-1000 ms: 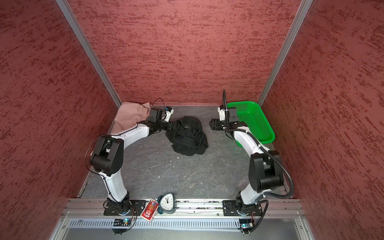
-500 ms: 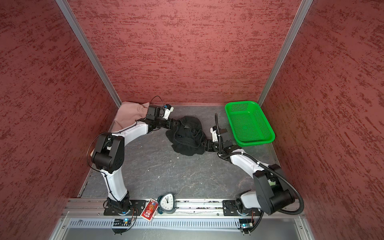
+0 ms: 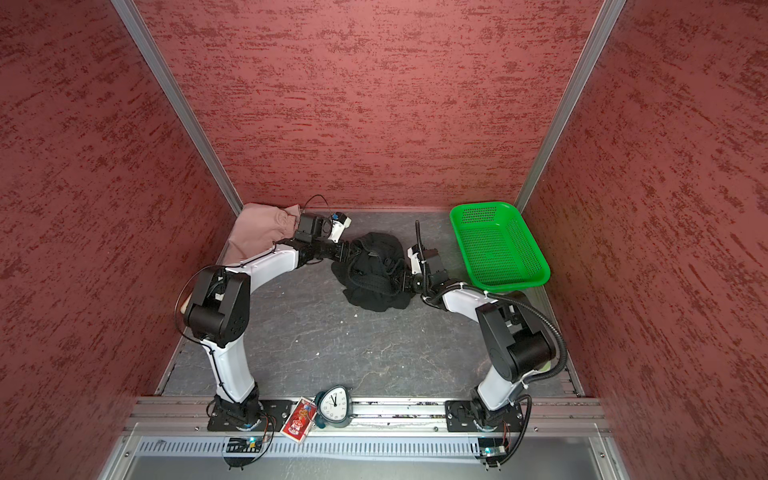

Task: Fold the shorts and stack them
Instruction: 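Grasp the sweatpants' waistband with both grippers and spread it apart, then lift the black sweatpants by the waistband with both grippers, raising them high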

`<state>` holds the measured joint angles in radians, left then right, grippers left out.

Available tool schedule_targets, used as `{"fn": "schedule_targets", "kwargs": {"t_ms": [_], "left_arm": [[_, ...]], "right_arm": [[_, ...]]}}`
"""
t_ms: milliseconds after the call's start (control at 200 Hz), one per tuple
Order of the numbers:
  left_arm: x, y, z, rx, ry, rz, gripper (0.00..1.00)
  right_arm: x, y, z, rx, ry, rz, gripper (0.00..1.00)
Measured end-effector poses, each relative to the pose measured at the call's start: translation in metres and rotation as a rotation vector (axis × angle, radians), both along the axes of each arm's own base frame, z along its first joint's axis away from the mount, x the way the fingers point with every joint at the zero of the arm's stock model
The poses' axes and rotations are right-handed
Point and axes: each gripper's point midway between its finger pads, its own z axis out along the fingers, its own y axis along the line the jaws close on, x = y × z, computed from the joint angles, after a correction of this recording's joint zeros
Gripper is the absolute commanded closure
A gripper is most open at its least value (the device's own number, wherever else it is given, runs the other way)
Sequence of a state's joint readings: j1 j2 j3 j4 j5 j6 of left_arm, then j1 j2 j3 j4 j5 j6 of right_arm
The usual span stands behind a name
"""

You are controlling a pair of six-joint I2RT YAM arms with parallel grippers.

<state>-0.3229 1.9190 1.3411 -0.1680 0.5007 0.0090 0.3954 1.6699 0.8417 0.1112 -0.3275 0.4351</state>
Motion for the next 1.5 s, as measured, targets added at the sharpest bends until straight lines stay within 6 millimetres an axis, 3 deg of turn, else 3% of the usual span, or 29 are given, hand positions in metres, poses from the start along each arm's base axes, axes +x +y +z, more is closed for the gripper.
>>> {"fn": "schedule_targets", "kwargs": {"t_ms": [85,185,371,451,596,696,761,827,977,1062,1147,1232,1338,1503], "left_arm": [[-0.004,-0.002,-0.004,0.001,0.012,-0.008,0.46],[-0.006,-0.003,-0.007,0.0,0.022,-0.013,0.52],[-0.005,-0.001,-0.018,0.026,0.046,-0.004,0.91],[0.001,0.004,-0.023,0.061,0.058,0.026,1.0],[0.014,0.016,-0.016,0.149,0.055,0.088,1.0],[0.02,0.029,0.0,0.231,0.04,0.143,1.0],[0.021,0.038,0.02,0.287,0.022,0.18,1.0],[0.021,0.047,0.052,0.335,-0.016,0.213,1.0],[0.009,0.057,0.167,0.369,-0.191,0.278,1.0],[-0.014,0.061,0.231,0.368,-0.305,0.306,1.0],[-0.041,0.061,0.277,0.355,-0.387,0.308,1.0],[-0.06,0.062,0.304,0.343,-0.423,0.305,1.0],[-0.075,0.072,0.319,0.38,-0.416,0.331,1.0],[-0.098,0.089,0.349,0.386,-0.382,0.43,1.0]], "right_arm": [[0.002,-0.001,-0.003,-0.006,0.005,-0.009,0.74],[0.006,-0.002,-0.002,-0.018,-0.004,-0.025,1.0],[0.015,-0.005,0.01,-0.032,-0.028,-0.054,1.0],[0.015,-0.01,0.019,-0.054,-0.042,-0.07,1.0],[0.012,-0.027,0.049,-0.124,-0.092,-0.11,1.0],[0.013,-0.042,0.085,-0.189,-0.164,-0.144,1.0],[0.017,-0.051,0.112,-0.238,-0.221,-0.167,1.0],[0.023,-0.058,0.137,-0.288,-0.27,-0.184,1.0],[0.036,-0.07,0.193,-0.384,-0.365,-0.209,1.0],[0.038,-0.071,0.219,-0.394,-0.41,-0.215,1.0],[0.035,-0.072,0.235,-0.389,-0.439,-0.214,1.0],[0.029,-0.073,0.247,-0.381,-0.444,-0.206,1.0],[0.017,-0.074,0.273,-0.358,-0.471,-0.2,1.0],[-0.026,-0.08,0.343,-0.271,-0.549,-0.181,1.0]]}}
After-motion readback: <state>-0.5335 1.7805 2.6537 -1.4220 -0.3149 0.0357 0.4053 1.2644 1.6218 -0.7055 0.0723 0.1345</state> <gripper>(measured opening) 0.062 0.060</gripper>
